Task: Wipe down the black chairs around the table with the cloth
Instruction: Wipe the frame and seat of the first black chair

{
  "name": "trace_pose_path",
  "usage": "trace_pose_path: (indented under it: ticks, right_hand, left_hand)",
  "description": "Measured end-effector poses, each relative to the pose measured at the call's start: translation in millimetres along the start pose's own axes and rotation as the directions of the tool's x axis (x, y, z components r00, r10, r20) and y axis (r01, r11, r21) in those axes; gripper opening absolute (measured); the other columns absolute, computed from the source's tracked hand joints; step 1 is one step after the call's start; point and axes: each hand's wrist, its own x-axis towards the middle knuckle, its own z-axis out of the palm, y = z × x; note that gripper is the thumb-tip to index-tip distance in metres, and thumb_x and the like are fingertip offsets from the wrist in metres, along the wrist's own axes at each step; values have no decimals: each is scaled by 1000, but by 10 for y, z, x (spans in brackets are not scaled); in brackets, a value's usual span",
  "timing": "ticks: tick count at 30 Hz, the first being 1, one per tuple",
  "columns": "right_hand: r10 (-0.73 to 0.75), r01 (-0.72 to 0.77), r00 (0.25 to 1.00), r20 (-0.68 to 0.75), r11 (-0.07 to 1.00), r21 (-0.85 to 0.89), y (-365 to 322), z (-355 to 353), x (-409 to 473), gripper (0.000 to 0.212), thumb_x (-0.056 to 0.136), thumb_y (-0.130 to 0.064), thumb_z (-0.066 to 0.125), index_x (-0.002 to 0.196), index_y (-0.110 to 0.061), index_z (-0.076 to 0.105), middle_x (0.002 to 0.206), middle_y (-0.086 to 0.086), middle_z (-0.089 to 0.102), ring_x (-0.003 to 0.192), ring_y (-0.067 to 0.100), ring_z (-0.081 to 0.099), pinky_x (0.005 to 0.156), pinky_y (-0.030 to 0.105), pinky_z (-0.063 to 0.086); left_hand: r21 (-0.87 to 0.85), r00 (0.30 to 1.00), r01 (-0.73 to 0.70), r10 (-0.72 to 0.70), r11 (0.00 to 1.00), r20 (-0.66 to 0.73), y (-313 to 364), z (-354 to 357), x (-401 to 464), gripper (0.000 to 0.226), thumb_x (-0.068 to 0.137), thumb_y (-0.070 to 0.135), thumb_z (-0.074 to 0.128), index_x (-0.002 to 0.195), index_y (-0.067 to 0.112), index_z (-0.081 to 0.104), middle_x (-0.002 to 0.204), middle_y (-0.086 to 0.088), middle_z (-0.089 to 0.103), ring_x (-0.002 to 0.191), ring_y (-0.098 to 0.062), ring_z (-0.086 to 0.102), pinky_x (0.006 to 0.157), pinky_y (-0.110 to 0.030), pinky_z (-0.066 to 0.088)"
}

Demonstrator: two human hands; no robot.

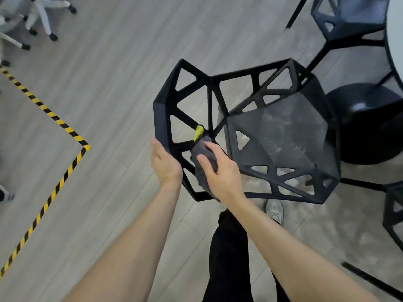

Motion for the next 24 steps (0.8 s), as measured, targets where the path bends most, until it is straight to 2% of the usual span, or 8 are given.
trace_pose_path:
  ticks: [3, 7, 10, 13, 15, 18, 20, 24]
  right_hand:
    - [-181, 199, 949, 256, 979, -44, 138, 244, 31, 46, 108, -43, 56, 154, -43, 49, 151, -15, 53, 134, 3, 52, 108, 18, 42]
    - [-22, 89, 930, 368, 982, -166, 985, -134, -459, 41, 109, -31, 57, 149, -42, 55, 133, -22, 53, 123, 7, 58, 100, 27, 49]
    - [111, -64, 950, 291, 984, -165, 1098, -425, -491, 39, 108, -22, 60, 144, -37, 61, 130, -20, 61, 116, 0, 56, 99, 26, 46]
    - [317, -317, 947, 55, 948, 5, 910, -309, 85, 38, 109, -36, 56, 146, -28, 59, 133, -11, 67, 125, 12, 60, 104, 33, 48]
    - [320, -320, 946, 43, 947, -15, 815, -114, 534, 51, 107, -47, 56, 154, -28, 52, 145, -1, 61, 136, 21, 55, 113, 41, 46]
    - [188, -163, 974, 129, 969, -186, 985, 269, 770, 55, 106, -46, 56, 159, -34, 45, 155, -2, 49, 141, 22, 48, 118, 48, 43]
    - [168, -142, 977, 129, 972, -185, 1083, 365, 564, 52, 106, -43, 56, 157, -37, 46, 150, -7, 49, 138, 18, 49, 115, 46, 47]
    - [171, -138, 974, 146, 968, -211, 1275, 93, -133, 37, 111, -41, 47, 145, -29, 55, 134, -10, 58, 126, 14, 56, 102, 34, 49]
  left_hand:
    - [-30, 999, -29, 27, 999, -39, -97, -18, 89, 53, 117, 51, 29, 112, 22, 73, 112, 5, 78, 116, -16, 71, 107, -31, 52]
    - [22, 997, -32, 34, 999, -68, -250, -116, 141, 78, 105, 75, 27, 144, 19, 64, 141, 3, 69, 138, -16, 59, 124, -33, 38]
    - [68, 991, -34, 42, 997, -124, -183, -78, 100, 63, 113, 62, 26, 144, 20, 61, 133, 11, 65, 133, -12, 57, 117, -27, 36]
    - [129, 987, -65, 82, 990, -135, -139, -75, 32, 61, 116, 55, 23, 156, 18, 52, 135, 16, 60, 137, -11, 50, 116, -24, 31]
    - [168, 986, -62, 87, 984, -144, -138, -80, 17, 59, 116, 56, 21, 149, 25, 57, 138, 14, 60, 141, -14, 50, 118, -27, 30]
    - [192, 984, -54, 84, 980, -155, -152, -55, 34, 46, 117, 54, 19, 99, 38, 58, 90, 26, 46, 88, 12, 53, 100, -25, 31]
    - [182, 984, -79, 106, 980, -144, -129, -32, -7, 45, 118, 50, 20, 96, 37, 57, 84, 26, 38, 67, 27, 45, 93, -17, 32]
    - [187, 975, -159, 183, 969, -122, -180, -69, 12, 48, 119, 45, 21, 87, 34, 55, 86, 22, 50, 67, 26, 50, 78, -4, 37]
